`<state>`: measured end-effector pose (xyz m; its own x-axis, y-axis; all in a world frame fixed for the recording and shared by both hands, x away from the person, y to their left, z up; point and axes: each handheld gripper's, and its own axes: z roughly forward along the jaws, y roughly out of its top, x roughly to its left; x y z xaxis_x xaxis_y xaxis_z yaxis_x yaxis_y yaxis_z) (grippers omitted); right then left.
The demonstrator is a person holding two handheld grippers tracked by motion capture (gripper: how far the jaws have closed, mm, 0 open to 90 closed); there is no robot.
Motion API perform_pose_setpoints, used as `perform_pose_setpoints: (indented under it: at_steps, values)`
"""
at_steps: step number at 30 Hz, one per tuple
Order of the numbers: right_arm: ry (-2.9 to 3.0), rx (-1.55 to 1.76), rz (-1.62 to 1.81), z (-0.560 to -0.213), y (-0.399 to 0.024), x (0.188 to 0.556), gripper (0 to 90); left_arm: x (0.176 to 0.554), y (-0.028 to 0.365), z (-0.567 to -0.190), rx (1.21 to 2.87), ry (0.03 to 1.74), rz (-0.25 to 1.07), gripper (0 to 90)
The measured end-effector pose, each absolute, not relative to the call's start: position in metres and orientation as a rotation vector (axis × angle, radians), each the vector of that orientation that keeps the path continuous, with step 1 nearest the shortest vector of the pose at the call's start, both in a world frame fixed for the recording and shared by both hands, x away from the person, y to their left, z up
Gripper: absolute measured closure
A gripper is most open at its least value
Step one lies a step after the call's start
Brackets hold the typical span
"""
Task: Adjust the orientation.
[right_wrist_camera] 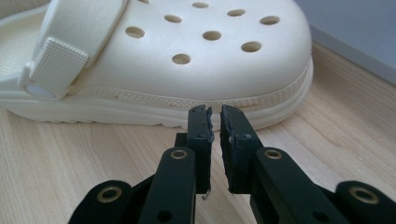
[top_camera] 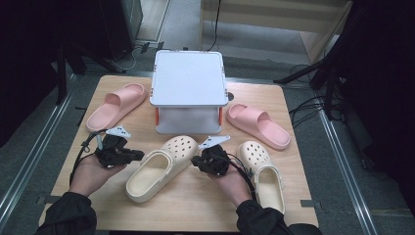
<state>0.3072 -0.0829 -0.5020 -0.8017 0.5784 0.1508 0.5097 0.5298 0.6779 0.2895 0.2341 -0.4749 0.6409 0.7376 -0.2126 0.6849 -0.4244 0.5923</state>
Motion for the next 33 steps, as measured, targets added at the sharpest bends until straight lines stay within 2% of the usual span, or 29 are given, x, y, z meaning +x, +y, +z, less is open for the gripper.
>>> perform_pose_setpoints:
  at_steps: [16,33]
  values:
    - [2.658,0.968,1.131,-0.508,-0.074,0.311,80.4,0.288,0.219,-0.492,2.28,1.101,0.045,84.8]
    - [2.587,1.032,1.127,-0.509,-0.076,0.324,80.4,0.277,0.199,-0.498,2.253,1.043,-0.083,84.9]
